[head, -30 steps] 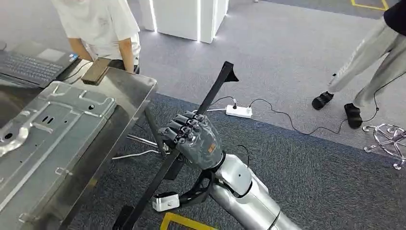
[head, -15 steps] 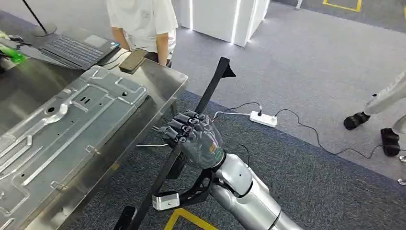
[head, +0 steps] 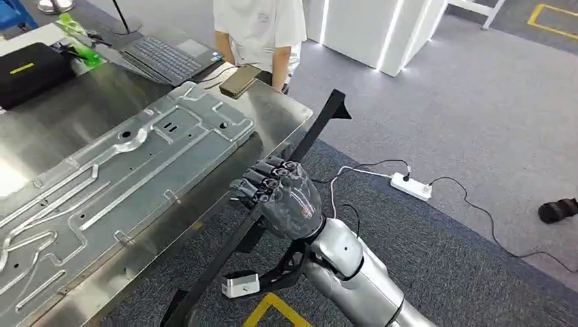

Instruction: Take the parts from the cabinet and place them on the table.

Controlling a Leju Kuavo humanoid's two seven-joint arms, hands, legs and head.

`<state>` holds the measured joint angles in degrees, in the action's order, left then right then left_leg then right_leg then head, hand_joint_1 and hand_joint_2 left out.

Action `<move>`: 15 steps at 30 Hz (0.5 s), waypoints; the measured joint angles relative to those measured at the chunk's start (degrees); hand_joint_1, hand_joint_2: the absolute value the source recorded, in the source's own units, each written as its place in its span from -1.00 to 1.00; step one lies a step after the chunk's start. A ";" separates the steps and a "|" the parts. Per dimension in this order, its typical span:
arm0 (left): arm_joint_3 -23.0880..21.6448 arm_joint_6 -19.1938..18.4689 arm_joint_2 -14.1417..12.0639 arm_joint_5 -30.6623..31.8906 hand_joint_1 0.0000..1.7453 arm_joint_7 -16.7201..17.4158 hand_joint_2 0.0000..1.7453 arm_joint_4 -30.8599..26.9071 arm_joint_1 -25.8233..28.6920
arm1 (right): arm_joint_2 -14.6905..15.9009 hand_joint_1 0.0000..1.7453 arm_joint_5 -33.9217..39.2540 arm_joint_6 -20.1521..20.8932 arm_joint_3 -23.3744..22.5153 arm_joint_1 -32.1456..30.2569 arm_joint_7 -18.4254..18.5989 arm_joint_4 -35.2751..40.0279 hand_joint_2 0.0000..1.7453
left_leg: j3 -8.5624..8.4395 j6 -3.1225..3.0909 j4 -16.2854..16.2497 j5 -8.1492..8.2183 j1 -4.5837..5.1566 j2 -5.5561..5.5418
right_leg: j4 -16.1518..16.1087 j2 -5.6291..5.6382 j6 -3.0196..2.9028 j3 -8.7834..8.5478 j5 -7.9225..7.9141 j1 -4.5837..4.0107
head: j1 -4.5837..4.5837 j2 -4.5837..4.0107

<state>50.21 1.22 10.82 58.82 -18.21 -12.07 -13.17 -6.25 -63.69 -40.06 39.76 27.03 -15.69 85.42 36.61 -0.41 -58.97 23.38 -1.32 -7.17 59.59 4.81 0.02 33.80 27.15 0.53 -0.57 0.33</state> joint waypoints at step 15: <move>0.00 -0.04 -0.09 0.06 -1.00 -0.04 -1.00 -0.02 -0.32 | -0.07 1.00 -0.28 0.00 0.02 0.34 0.00 0.31 1.00 | -1.89 0.12 0.40 1.60 1.10 10.92 | -0.83 -10.78 -0.72 -0.76 0.03 -0.92 | 0.07 0.00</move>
<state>50.21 1.18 10.73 58.88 -18.25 -12.09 -13.49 -6.32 -63.98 -40.06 39.78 27.37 -15.69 85.72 34.72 -0.29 -58.57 24.99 -0.22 3.75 58.76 -5.97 -0.70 33.04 27.18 -0.38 -0.50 0.33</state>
